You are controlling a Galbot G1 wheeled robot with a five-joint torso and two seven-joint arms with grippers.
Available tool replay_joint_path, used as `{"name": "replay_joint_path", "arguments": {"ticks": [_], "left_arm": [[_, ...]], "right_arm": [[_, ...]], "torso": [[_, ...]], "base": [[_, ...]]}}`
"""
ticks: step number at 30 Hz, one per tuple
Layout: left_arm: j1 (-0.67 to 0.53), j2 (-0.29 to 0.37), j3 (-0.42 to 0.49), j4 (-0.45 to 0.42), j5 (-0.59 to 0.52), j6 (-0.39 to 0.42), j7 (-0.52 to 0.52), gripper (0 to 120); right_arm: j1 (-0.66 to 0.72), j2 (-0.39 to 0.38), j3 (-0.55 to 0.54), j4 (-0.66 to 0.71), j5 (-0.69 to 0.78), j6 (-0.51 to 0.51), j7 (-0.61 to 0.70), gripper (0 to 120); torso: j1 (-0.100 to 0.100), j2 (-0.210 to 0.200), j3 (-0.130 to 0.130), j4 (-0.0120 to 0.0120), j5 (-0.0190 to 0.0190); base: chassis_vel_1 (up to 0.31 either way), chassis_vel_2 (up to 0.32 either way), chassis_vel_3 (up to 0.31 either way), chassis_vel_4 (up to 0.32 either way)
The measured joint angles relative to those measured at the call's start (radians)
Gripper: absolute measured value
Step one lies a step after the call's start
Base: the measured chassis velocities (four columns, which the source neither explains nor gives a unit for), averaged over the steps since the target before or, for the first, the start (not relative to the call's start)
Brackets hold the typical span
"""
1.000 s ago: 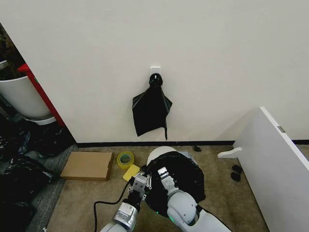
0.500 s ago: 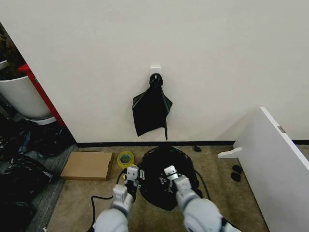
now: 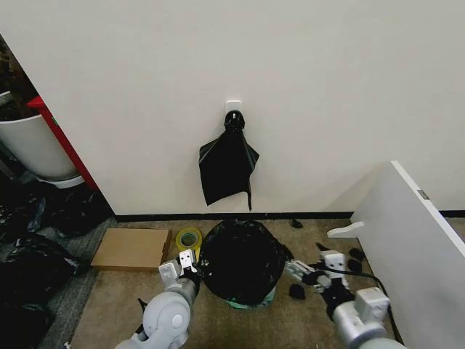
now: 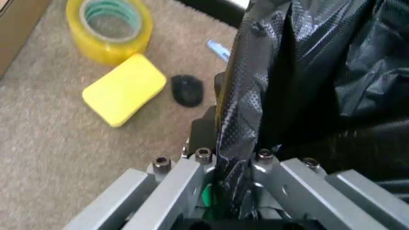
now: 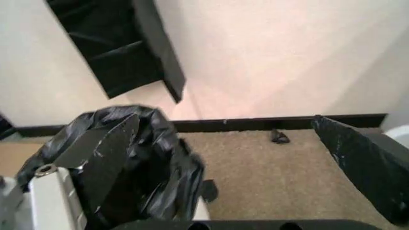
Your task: Place the garbage bag over the trash bin.
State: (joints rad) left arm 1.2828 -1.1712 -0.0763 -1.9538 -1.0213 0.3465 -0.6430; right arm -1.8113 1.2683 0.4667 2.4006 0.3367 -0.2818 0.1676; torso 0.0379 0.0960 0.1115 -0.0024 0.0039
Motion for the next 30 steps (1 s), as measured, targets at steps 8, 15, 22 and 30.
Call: {"name": "replay_joint_path", "arguments": {"ticks": [8,15,22,30], "left_arm": [[-0.013,-0.007,0.005,0.016,0.035,-0.029,0.013,26],[0.011,0.008,-0.007,0.002,0.062,-0.047,0.023,53],[0.073,0.036,-0.024,-0.062,0.189,-0.085,0.117,82],[0.171,0.061,-0.043,-0.09,0.536,-0.26,0.228,100]], "right_arm": [[-0.007,0.033,0.012,-0.029,-0.001,0.03,0.005,100],[0.019,0.021,0.026,-0.054,0.031,0.025,0.015,100],[0.017,0.031,0.015,-0.044,0.032,0.025,0.013,100],[0.008,0.074,0.034,-0.091,-0.039,0.16,-0.024,100]], "torso": [[0.0,0.0,0.0,0.0001,-0.0001],[0.0,0.0,0.0,0.0002,-0.0003],[0.0,0.0,0.0,0.0001,-0.0004],[0.0,0.0,0.0,0.0002,-0.0001]], "base": [[0.0,0.0,0.0,0.0],[0.0,0.0,0.0,0.0],[0.0,0.0,0.0,0.0],[0.0,0.0,0.0,0.0]]}}
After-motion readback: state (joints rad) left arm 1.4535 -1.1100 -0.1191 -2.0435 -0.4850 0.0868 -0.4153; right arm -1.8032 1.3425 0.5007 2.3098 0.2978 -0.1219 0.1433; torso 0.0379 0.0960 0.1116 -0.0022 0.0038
